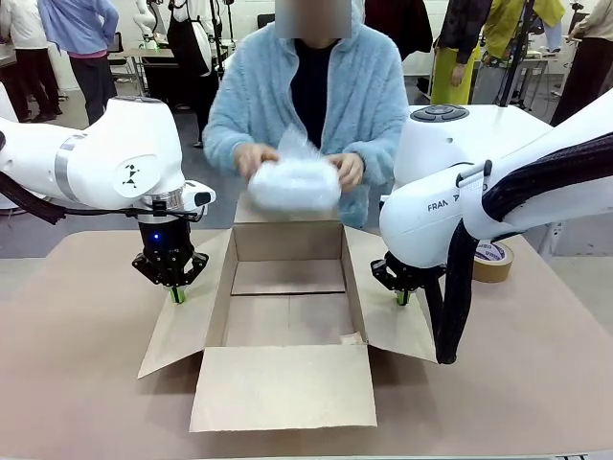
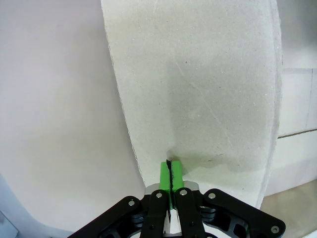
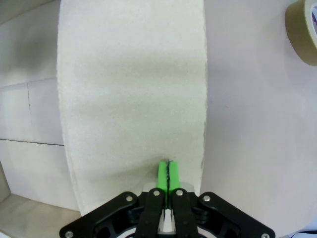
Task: Wrap the clocks to prevent damage.
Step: Once the human has placed the objects inside and stepped back, release both hands from the side flaps of the Package Box.
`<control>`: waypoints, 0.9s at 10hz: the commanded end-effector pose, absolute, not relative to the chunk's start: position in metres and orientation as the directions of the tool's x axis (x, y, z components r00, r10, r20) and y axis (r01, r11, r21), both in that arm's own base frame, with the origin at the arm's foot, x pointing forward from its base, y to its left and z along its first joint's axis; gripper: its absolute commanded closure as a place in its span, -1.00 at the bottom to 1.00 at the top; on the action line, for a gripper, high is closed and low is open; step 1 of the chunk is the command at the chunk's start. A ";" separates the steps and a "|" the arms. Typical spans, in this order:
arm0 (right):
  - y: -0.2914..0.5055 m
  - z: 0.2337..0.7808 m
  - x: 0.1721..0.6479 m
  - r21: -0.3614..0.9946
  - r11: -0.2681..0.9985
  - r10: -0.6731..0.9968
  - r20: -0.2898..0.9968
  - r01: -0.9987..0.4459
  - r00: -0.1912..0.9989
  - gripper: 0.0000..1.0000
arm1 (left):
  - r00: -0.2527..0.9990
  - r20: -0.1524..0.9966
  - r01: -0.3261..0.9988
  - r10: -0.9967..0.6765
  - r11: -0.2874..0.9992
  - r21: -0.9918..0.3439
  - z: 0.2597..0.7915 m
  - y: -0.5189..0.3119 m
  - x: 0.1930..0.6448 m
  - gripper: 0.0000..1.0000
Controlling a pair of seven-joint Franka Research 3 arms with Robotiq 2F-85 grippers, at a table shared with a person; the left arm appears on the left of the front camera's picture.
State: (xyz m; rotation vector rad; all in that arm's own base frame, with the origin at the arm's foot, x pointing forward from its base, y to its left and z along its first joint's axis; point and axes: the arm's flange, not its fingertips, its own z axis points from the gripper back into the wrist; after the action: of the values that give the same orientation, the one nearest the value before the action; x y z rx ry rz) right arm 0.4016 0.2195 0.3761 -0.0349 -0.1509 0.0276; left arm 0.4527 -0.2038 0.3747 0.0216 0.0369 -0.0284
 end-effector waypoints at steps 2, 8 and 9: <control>0.220 0.375 0.401 -0.042 0.999 0.030 0.145 -0.025 0.989 0.98 | 0.999 -0.043 0.031 -0.030 0.999 0.029 0.374 -0.203 0.452 0.99; 0.220 0.375 0.401 -0.042 0.999 0.030 0.145 -0.025 0.989 0.98 | 0.999 -0.043 0.031 -0.030 0.999 0.029 0.374 -0.203 0.452 0.99; 0.220 0.375 0.401 -0.042 0.999 0.030 0.145 -0.025 0.989 0.98 | 0.999 -0.043 0.031 -0.030 0.999 0.029 0.374 -0.203 0.452 0.99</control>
State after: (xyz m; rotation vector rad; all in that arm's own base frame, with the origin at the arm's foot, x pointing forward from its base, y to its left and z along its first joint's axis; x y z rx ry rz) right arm 0.4016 0.2195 0.3761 -0.0349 -0.1508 0.0276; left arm 0.4526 -0.2038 0.3747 0.0217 0.0372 -0.0285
